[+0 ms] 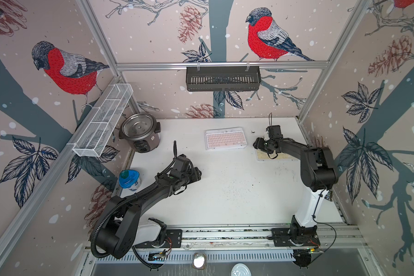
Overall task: Stack the numeric keypads
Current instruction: Move the numeric keypad to the center of the board.
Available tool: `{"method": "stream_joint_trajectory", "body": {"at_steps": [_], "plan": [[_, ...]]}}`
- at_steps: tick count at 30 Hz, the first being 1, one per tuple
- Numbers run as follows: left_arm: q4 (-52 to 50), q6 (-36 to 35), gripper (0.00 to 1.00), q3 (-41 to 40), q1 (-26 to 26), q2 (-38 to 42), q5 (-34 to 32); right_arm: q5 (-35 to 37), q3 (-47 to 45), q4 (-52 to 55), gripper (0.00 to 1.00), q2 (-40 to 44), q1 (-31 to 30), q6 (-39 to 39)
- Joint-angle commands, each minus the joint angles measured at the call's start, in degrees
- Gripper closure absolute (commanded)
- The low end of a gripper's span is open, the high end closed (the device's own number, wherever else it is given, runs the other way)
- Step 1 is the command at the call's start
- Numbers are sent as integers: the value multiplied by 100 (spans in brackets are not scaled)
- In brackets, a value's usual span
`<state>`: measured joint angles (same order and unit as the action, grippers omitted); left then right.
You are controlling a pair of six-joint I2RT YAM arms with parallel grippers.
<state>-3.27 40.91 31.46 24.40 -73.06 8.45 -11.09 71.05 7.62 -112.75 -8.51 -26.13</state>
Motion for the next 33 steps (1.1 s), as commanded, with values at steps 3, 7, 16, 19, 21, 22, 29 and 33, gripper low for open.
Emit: {"method": "stream_joint_trajectory", "body": {"at_steps": [3,7,16,19,21,22,29,33], "plan": [[-15,101,34,-79,-14,192,-134,675,-373,87,32,50,-245,58],[-77,101,34,-113,-14,302,-154,965,-862,33,32,292,-506,-37],[-148,119,34,-237,-11,544,-137,1041,-2235,-184,32,1177,-1092,-507],[-148,99,34,-268,-15,619,-99,1151,-2640,-210,32,1479,-1432,-764],[-153,88,34,-272,-14,623,-73,1119,-2888,-238,32,1672,-1716,-989],[-157,85,34,-272,-11,625,-52,1112,-2985,-271,32,1749,-1851,-1096],[-233,75,34,-272,-6,584,4,1094,-3114,-437,32,1944,-3065,-1902],[-290,49,34,-255,-9,630,10,894,-2728,-587,32,1674,-3591,-2054]]}}
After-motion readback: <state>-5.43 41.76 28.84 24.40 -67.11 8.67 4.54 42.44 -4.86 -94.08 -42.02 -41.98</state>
